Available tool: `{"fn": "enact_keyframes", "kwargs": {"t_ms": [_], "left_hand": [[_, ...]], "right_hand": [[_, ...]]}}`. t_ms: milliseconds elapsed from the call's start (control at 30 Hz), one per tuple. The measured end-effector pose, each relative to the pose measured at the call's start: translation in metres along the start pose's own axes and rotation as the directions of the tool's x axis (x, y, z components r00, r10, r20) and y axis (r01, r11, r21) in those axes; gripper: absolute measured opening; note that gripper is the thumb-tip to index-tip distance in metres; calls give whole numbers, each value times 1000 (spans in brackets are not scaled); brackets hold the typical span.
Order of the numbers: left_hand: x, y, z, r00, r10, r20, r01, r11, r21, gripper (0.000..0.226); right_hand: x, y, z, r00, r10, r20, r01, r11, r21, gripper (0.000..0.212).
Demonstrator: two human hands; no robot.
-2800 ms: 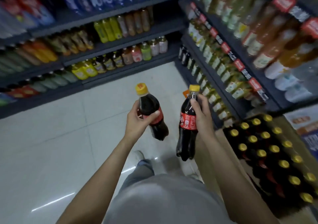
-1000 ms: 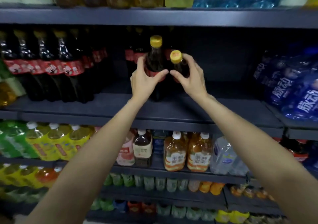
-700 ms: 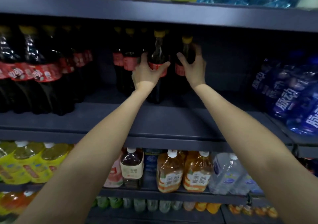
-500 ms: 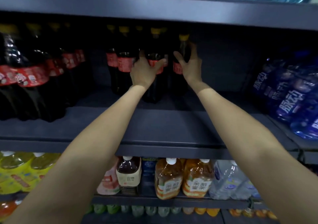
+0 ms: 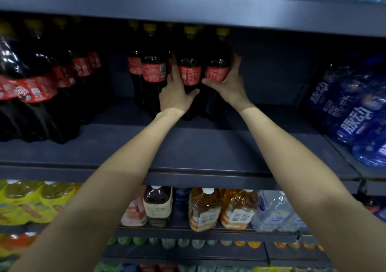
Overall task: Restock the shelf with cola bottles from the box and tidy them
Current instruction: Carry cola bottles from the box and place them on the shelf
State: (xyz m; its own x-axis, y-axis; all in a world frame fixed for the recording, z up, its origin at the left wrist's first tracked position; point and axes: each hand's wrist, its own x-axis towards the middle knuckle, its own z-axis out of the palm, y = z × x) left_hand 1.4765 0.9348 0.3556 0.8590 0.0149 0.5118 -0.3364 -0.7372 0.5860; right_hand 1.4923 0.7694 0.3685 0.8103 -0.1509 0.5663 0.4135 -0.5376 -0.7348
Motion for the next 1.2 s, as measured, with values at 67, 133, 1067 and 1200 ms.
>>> {"fn": "enact_keyframes", "kwargs": {"t_ms": [67, 133, 1067, 1200], "left_hand": [[0, 0, -1, 1000, 4, 13, -4, 1000, -5, 104], [1, -2, -2, 999, 11, 32, -10, 1000, -18, 106], [-145, 20, -74, 918, -24, 397, 267, 777, -571, 39], [-198, 41, -72, 929, 118, 350, 144, 758, -636, 24]], "right_hand": [[-1, -1, 3, 1000, -13, 15, 12, 999, 43, 97], [-3, 1, 7, 1000, -15, 15, 14, 996, 84, 92], [-191, -70, -51, 983, 139, 122, -61, 866, -497, 28], [-260, -78, -87, 999, 12, -44, -34, 833, -553, 19]]}}
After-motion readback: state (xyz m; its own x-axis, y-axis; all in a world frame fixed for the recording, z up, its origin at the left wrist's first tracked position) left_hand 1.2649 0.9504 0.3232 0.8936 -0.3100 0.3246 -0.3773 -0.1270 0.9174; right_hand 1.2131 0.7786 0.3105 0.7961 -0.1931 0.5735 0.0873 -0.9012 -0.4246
